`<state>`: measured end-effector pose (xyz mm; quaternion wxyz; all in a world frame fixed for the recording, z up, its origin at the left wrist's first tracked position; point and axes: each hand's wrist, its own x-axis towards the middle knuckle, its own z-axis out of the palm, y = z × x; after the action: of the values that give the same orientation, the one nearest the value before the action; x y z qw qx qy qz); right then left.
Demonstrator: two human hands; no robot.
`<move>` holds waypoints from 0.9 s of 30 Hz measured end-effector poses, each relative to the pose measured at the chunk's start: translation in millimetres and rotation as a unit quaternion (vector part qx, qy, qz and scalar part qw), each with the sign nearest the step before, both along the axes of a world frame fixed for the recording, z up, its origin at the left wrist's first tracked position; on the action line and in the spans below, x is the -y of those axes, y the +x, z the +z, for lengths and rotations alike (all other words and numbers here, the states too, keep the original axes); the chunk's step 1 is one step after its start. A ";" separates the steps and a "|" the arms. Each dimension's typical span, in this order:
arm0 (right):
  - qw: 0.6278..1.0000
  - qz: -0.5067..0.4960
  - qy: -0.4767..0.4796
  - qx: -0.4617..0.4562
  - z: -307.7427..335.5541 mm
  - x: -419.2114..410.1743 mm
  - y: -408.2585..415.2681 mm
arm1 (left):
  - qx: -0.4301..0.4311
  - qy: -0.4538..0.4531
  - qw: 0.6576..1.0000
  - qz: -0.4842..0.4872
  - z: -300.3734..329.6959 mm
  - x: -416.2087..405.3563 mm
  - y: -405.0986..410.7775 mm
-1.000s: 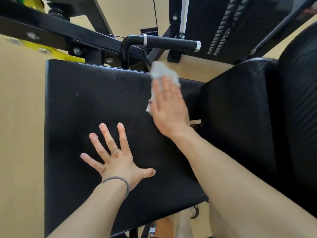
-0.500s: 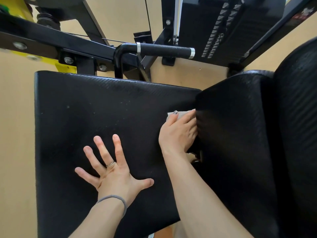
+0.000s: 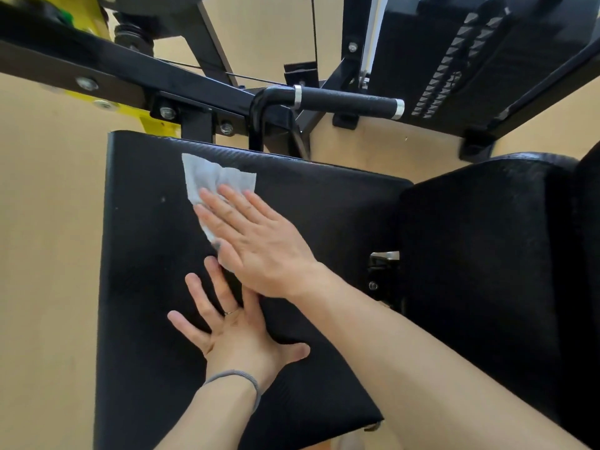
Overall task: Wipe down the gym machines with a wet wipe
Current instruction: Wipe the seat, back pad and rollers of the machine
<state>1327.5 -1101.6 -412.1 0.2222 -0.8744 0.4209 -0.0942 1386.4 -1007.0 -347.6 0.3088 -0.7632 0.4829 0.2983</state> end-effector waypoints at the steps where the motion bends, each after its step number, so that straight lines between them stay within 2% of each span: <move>1: 0.999 -0.032 -0.018 -0.023 -7.4 5.5 -9.9 | -0.006 -0.010 1.000 -0.001 0.9 -1.4 0.3; 3: 0.984 -0.172 0.017 -0.050 -18.5 13.9 -35.3 | -0.015 -0.029 0.999 -0.007 2.1 -3.1 0.6; 5: 0.945 -0.306 0.102 -0.047 -21.9 13.3 -49.9 | -0.019 -0.043 0.999 -0.013 2.3 -4.7 0.9; 7: 0.936 -0.327 0.125 -0.044 -12.0 3.8 -37.5 | -0.016 -0.050 0.998 -0.016 0.3 -5.1 1.2; 8: 0.952 -0.279 0.124 -0.026 -4.8 -3.3 -25.5 | -0.011 -0.052 0.999 -0.014 -1.1 -5.3 1.5; 10: 0.988 -0.109 0.108 0.014 9.2 -20.4 -3.2 | 0.009 -0.049 0.999 -0.016 -4.9 -5.9 2.4; 12: 0.996 0.046 0.074 0.026 13.8 -19.6 -5.0 | 0.017 -0.052 0.998 -0.027 -7.9 -7.4 3.4; 13: 0.995 0.082 0.054 0.014 11.5 -8.0 -13.8 | 0.012 -0.064 0.997 -0.033 -7.5 -8.8 3.8; 15: 0.998 0.041 0.039 -0.030 5.2 16.6 -32.3 | -0.003 -0.122 0.991 -0.046 -2.3 -16.0 5.6; 18: 0.982 -0.141 0.113 -0.059 3.2 34.1 -37.3 | 0.027 -0.248 0.967 -0.051 14.5 -39.1 15.5; 20: 0.981 -0.147 0.122 -0.037 12.1 20.1 -7.3 | 0.083 -0.307 0.947 0.037 23.5 -57.7 32.6; 21: 0.990 -0.101 0.097 -0.021 16.5 7.6 10.6 | 0.111 -0.303 0.941 0.099 27.6 -65.4 42.8; 23: 0.998 0.063 0.012 0.007 21.1 -21.2 36.0 | 0.133 -0.260 0.928 0.230 30.9 -77.8 61.3; 24: 0.989 0.147 -0.033 0.006 20.9 -35.5 41.9 | 0.129 -0.249 0.918 0.280 29.3 -83.2 68.7; 27: 0.952 0.291 -0.095 -0.012 19.2 -56.2 36.5 | 0.110 -0.246 0.905 0.329 19.7 -98.1 78.7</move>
<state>1364.0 -1045.3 -392.9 0.1510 -0.9771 0.1396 -0.0541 1465.0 -908.9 -328.0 0.0468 -0.9582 0.2256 0.1693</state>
